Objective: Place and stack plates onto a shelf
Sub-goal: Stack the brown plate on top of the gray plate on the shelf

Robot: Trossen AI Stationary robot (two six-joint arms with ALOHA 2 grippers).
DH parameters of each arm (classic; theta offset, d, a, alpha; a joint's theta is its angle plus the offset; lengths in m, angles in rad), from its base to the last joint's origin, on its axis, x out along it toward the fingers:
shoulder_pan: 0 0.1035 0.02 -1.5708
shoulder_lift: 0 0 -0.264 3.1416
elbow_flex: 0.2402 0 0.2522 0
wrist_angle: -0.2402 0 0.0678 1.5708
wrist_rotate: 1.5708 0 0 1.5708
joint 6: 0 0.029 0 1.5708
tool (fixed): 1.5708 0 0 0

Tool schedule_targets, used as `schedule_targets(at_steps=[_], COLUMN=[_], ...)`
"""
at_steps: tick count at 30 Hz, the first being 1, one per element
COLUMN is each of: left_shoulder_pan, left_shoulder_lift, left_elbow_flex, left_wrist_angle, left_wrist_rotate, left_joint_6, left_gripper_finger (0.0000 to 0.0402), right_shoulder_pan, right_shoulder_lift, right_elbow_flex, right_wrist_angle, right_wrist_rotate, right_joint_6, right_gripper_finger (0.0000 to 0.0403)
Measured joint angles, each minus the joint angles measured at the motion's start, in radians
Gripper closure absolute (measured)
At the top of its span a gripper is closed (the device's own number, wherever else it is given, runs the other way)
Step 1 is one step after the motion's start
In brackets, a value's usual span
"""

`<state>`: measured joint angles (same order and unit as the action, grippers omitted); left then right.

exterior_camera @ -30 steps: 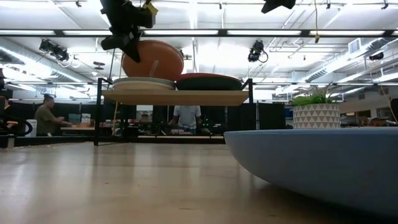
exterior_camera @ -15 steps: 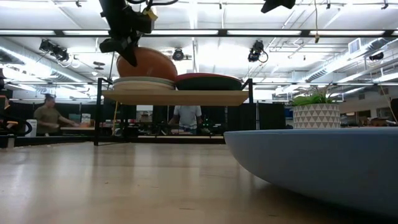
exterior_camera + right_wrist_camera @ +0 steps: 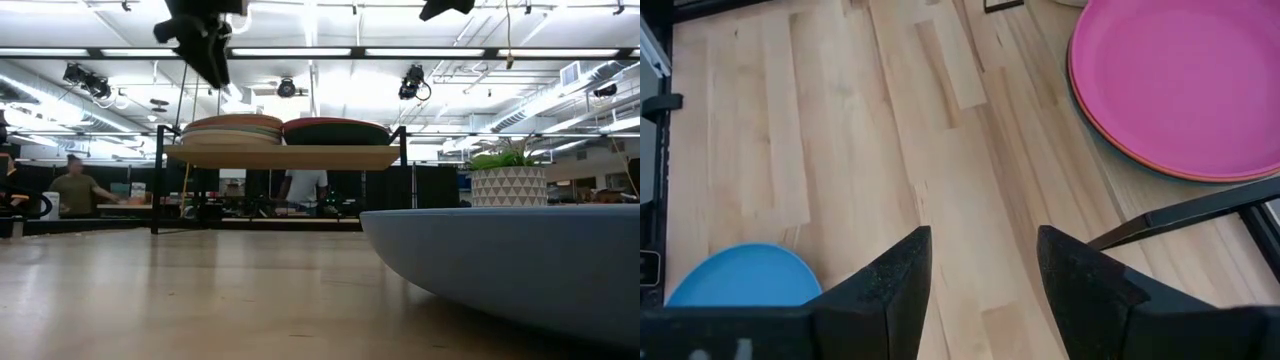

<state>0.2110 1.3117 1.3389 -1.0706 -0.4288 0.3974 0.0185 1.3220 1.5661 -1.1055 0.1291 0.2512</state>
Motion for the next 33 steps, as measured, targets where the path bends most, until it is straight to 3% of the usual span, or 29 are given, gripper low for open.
schedule_targets(at_steps=[4,8,13,15,25,33], left_shoulder_pan=[0.066,0.168,0.289,0.322,0.357,0.356], left_shoulder_lift=[0.003,0.033,0.031,0.04,0.19,0.196], left_elbow_flex=[-0.001,-0.049,-0.089,-0.091,-0.09,-0.091], left_wrist_angle=[0.048,0.217,0.448,0.464,0.437,0.419], left_wrist_rotate=[0.014,0.014,0.206,0.26,0.296,0.238], left_joint_6=[-0.001,0.03,0.005,-0.001,-0.014,0.005], left_gripper_finger=[0.0173,0.0185,0.0194,0.0195,0.0196,0.0196], right_shoulder_pan=[0.0,0.0,0.0,0.0,0.0,0.0], right_shoulder_lift=[0.0,0.0,0.0,0.0,0.0,0.0], right_elbow_flex=[0.0,0.0,0.0,0.0,0.0,0.0], right_wrist_angle=[0.013,0.016,0.028,0.027,0.032,0.034], right_wrist_rotate=[0.0,0.0,0.0,0.0,0.0,0.0], right_joint_6=[0.0,0.0,0.0,0.0,-0.019,-0.021], right_gripper_finger=[0.0213,0.0213,0.0213,0.0213,0.0213,0.0213])
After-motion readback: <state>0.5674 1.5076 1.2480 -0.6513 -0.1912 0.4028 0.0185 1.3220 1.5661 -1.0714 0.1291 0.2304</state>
